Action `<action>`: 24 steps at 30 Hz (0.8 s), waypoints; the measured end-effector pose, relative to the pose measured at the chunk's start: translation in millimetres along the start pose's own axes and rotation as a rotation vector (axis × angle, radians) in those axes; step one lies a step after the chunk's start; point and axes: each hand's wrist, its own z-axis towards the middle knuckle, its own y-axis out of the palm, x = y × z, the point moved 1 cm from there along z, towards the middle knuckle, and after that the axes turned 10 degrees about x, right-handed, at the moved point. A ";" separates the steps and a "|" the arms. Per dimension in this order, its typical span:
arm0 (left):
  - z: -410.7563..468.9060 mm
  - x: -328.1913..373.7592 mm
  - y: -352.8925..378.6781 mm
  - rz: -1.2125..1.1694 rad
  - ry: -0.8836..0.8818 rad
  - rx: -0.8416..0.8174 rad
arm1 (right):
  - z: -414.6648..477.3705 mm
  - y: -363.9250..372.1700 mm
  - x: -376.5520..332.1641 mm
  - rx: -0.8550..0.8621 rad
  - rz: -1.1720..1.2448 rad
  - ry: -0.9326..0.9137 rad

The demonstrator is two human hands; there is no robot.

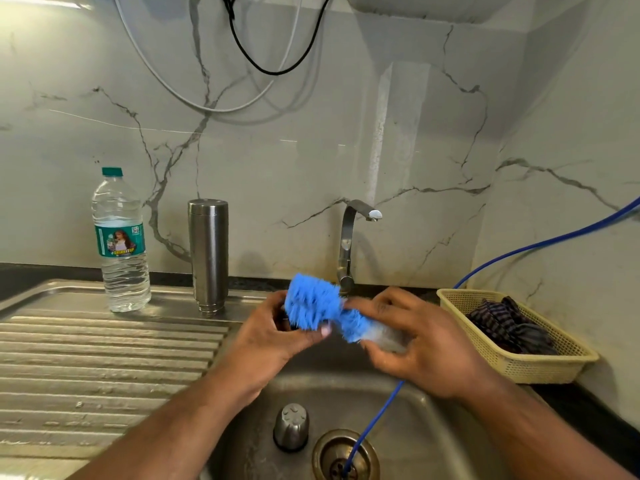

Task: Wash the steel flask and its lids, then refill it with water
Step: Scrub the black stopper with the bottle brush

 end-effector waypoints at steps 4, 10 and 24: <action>1.8 -3.5 -5.1 0.162 0.073 -0.028 | -0.8 2.0 10.5 0.030 -0.151 0.111; 0.4 -4.7 -2.4 0.231 0.063 -0.036 | -2.4 8.2 5.1 -0.066 -0.081 0.055; 1.2 -5.5 -1.1 0.235 0.064 -0.034 | -1.1 11.1 11.3 -0.056 0.037 0.093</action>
